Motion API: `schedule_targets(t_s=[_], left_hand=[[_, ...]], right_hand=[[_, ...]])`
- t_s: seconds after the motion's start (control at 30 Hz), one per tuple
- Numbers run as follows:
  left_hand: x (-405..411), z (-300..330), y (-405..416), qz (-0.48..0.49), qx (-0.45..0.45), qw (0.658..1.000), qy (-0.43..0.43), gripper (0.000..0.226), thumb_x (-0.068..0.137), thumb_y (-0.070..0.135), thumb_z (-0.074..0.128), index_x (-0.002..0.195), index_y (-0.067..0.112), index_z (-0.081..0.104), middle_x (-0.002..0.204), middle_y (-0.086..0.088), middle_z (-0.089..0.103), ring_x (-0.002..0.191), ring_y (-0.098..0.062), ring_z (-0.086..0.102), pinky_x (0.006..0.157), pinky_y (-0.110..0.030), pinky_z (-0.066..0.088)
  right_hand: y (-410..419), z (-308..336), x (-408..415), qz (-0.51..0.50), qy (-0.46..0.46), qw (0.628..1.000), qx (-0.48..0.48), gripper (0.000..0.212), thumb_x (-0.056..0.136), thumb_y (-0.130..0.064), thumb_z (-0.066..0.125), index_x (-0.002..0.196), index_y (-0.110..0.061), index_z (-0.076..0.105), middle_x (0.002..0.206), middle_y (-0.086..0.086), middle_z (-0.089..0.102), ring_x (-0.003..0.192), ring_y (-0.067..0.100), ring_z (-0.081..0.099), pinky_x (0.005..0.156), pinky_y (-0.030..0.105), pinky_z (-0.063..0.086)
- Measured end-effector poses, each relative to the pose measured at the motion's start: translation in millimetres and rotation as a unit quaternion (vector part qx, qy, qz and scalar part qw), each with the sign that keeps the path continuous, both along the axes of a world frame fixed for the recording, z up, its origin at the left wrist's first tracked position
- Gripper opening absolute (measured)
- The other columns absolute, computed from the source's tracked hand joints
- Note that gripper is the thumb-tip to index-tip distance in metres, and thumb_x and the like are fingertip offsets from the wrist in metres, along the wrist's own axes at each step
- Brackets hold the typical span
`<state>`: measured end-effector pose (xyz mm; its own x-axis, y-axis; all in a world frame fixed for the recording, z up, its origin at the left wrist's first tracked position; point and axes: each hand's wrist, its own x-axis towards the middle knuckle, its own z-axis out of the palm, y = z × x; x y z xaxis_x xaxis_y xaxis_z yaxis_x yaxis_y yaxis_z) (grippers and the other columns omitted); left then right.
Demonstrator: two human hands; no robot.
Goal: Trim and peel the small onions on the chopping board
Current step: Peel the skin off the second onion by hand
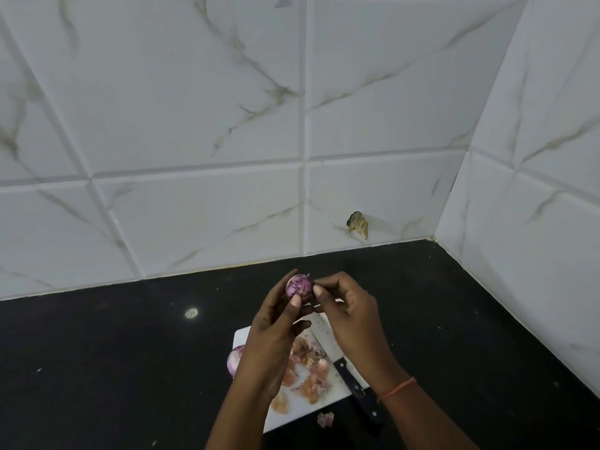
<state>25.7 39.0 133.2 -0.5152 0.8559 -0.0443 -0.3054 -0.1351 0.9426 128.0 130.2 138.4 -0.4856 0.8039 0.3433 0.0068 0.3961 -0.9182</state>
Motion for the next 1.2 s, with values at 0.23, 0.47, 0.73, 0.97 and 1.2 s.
schedule_targets(t_s=[0.23, 0.47, 0.73, 0.97, 1.2], left_hand=[[-5.4, -2.0, -1.2, 0.003, 0.008, 0.998, 0.069, 0.053, 0.083, 0.019, 0.071, 0.135, 0.029, 0.062, 0.129, 0.006, 0.068, 0.123, -0.014, 0.063, 0.102, -0.037, 0.052], [-5.5, -1.5, 0.9, 0.037, 0.027, 0.998, 0.051, 0.043, 0.086, 0.019, 0.068, 0.129, 0.019, 0.065, 0.121, -0.001, 0.073, 0.117, -0.02, 0.067, 0.1, -0.038, 0.054], [-6.2, -0.7, 5.1, 0.044, 0.038, 0.998, 0.019, 0.042, 0.09, 0.024, 0.059, 0.132, 0.016, 0.062, 0.124, -0.007, 0.071, 0.119, -0.025, 0.066, 0.106, -0.046, 0.048], [-5.2, 0.8, 3.6, 0.047, 0.031, 0.996, 0.063, 0.042, 0.089, 0.028, 0.059, 0.131, 0.021, 0.063, 0.121, 0.0, 0.072, 0.115, -0.017, 0.068, 0.1, -0.036, 0.053], [-3.6, 4.3, 1.4, 0.048, 0.027, 0.996, 0.064, 0.04, 0.092, 0.025, 0.059, 0.131, 0.02, 0.063, 0.119, -0.001, 0.073, 0.112, -0.017, 0.07, 0.098, -0.032, 0.055]], right_hand=[[4.5, 3.7, -0.6, 0.021, -0.017, 0.999, 0.034, 0.026, 0.089, -0.02, 0.07, 0.114, -0.02, 0.066, 0.107, -0.009, 0.07, 0.101, 0.005, 0.067, 0.086, 0.027, 0.057], [7.3, 7.1, 0.9, 0.027, -0.012, 0.999, 0.021, 0.019, 0.09, -0.017, 0.067, 0.109, -0.017, 0.068, 0.099, -0.007, 0.072, 0.094, 0.007, 0.069, 0.084, 0.033, 0.059], [15.1, 12.4, 1.9, 0.047, -0.038, 0.989, 0.136, 0.015, 0.09, -0.016, 0.068, 0.103, -0.012, 0.073, 0.091, -0.006, 0.072, 0.086, 0.008, 0.069, 0.074, 0.028, 0.059], [14.5, 14.1, 2.1, 0.017, -0.041, 0.976, 0.212, 0.015, 0.088, -0.02, 0.07, 0.095, -0.007, 0.074, 0.086, -0.003, 0.07, 0.08, 0.005, 0.065, 0.067, 0.017, 0.054], [7.6, 16.2, 2.6, 0.003, -0.032, 0.987, 0.156, 0.008, 0.087, -0.014, 0.07, 0.094, -0.01, 0.074, 0.084, -0.007, 0.071, 0.08, 0.004, 0.067, 0.07, 0.013, 0.052]])
